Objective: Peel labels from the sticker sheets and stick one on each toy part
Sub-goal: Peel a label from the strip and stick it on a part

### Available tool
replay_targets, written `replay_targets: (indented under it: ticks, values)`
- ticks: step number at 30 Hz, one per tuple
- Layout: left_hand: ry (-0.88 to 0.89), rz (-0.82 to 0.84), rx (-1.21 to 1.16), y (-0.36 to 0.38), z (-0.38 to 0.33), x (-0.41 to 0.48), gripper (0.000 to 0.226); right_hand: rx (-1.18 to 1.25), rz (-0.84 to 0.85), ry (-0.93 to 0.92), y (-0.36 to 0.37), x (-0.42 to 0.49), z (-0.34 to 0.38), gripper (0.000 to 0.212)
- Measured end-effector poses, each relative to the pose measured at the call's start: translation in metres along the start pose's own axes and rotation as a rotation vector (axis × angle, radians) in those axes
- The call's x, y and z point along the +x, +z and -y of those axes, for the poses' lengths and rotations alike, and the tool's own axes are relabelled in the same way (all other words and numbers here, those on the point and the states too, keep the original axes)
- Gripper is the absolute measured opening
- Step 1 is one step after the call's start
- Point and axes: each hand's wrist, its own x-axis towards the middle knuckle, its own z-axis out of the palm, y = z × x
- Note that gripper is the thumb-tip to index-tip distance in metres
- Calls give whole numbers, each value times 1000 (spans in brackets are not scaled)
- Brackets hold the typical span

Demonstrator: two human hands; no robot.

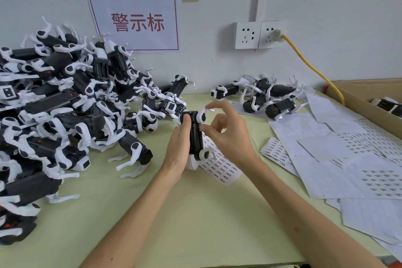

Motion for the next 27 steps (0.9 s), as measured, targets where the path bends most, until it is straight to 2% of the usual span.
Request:
replay_targets:
  ticks: [4, 7, 10, 14, 17, 27]
  values:
    - [-127, 28, -147, 1, -2, 3, 60, 73, -5, 50, 3, -1, 5, 19]
    - [-164, 45, -211, 1, -5, 3, 72, 253, 52, 185, 4, 0, 9, 8]
    - [-171, 53, -237, -1, -5, 2, 71, 394, 136, 269, 1, 4, 8, 17]
    - [-181, 129, -307, 1, -3, 2, 66, 447, 187, 281, 2, 3, 6, 21]
    - [-167, 184, -357, 3, -5, 0, 71, 533, 231, 285, 1, 3, 5, 21]
    - [-155, 246, -337, 0, -2, 2, 63, 531, 319, 265, -2, 3, 7, 22]
